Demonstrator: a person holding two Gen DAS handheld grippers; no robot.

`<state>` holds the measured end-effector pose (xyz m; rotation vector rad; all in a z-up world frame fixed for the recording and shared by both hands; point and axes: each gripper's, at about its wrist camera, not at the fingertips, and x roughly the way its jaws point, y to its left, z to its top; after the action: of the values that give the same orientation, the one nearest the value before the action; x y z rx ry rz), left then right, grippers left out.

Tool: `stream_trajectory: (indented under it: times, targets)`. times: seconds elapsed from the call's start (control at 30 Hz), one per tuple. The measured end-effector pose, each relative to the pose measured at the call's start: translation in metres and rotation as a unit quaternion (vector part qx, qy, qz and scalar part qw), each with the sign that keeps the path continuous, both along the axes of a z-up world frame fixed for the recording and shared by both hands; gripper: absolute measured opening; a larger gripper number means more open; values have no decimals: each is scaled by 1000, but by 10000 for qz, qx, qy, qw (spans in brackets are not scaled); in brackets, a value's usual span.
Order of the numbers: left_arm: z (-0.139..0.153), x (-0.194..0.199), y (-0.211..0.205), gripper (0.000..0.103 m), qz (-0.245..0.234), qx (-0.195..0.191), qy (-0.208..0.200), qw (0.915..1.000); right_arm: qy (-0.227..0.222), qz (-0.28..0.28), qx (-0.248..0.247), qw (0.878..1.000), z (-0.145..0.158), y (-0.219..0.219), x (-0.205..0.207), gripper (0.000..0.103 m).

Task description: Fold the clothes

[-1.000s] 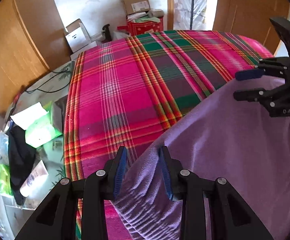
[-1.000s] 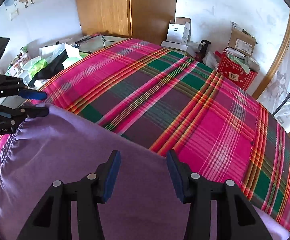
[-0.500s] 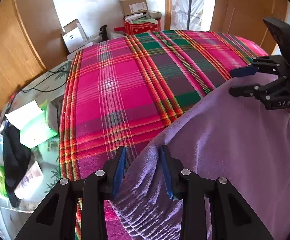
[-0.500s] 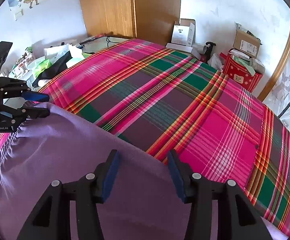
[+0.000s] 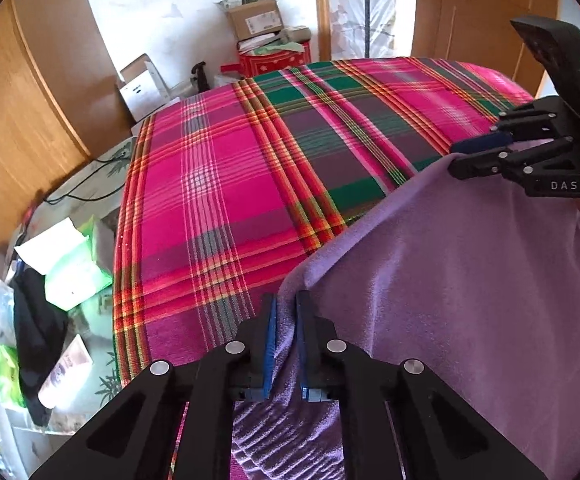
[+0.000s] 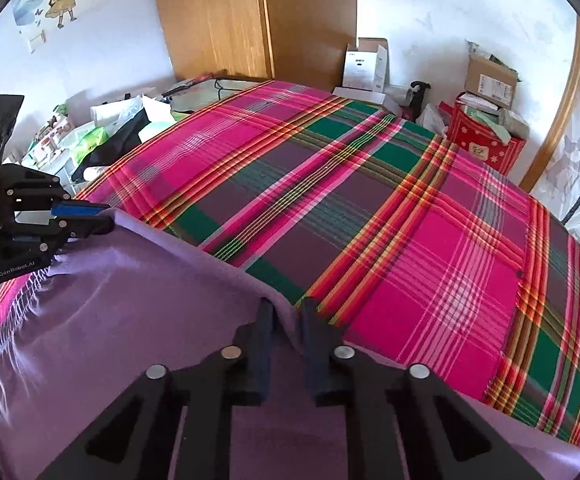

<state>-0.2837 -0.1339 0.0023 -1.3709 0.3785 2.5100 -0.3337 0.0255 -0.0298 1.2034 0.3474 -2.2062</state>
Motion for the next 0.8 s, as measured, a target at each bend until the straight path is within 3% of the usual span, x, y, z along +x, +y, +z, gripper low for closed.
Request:
stream_trajectory:
  times: [0.27,0.47,0.8]
  targets:
    - [10,12,3,5,239,-107,314,9992,361,-203,27,9991,17,0,27,5]
    - [24,27,3,5,386,-114,549,9977,472,-421,-244,9977,36,8,55,5]
    - [51,70,-6,4,607,-24,834,9947,991,-482,-327,9934,68,16,124,5]
